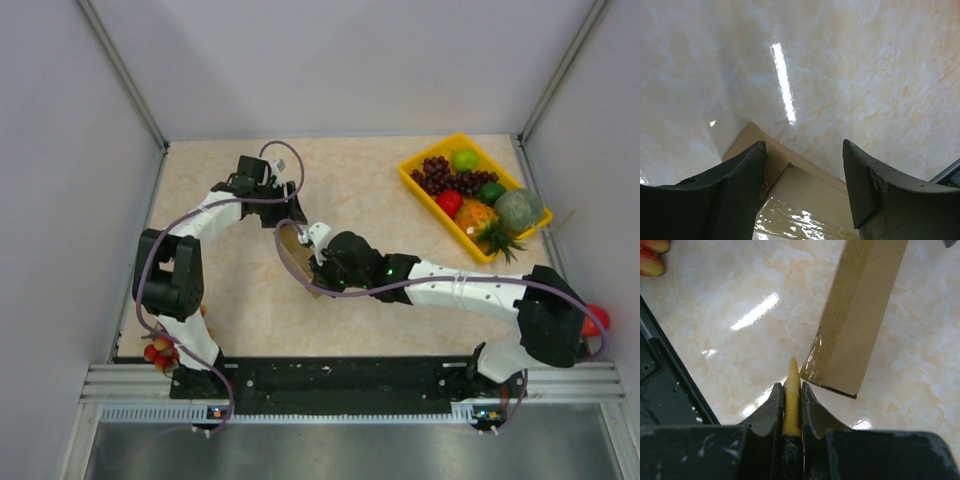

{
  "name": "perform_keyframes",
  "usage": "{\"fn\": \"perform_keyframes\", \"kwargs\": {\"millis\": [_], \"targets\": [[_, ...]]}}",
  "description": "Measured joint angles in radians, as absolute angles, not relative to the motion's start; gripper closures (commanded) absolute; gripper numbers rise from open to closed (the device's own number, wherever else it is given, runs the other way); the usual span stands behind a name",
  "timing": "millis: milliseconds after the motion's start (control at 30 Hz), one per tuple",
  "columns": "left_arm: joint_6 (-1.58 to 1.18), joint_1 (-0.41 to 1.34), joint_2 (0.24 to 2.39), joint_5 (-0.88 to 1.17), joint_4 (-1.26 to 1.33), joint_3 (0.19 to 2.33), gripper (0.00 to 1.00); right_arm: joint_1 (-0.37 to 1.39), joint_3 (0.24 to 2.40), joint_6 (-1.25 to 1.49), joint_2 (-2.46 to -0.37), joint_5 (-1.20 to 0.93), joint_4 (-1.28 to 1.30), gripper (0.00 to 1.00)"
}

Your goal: Unpack the express box

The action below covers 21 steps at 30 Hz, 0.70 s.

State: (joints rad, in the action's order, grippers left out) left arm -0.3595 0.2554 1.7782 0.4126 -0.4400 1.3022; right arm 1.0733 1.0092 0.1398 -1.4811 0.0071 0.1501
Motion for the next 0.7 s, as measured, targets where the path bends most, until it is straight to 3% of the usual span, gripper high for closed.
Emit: {"fn": "perform_keyframes", "kwargs": {"millis": [267, 700], "targets": [[-0.363, 0.255, 1.765, 0.431, -0.424, 1.187, 0.38, 1.072, 1.003, 0.146, -1.483, 0.133, 0.148, 1.00], [-0.377, 0.263, 1.534, 0.505, -0.405, 0.978, 0.35, 0.982, 0.901, 0.192, -1.364, 0.220, 0.191, 1.00]]}}
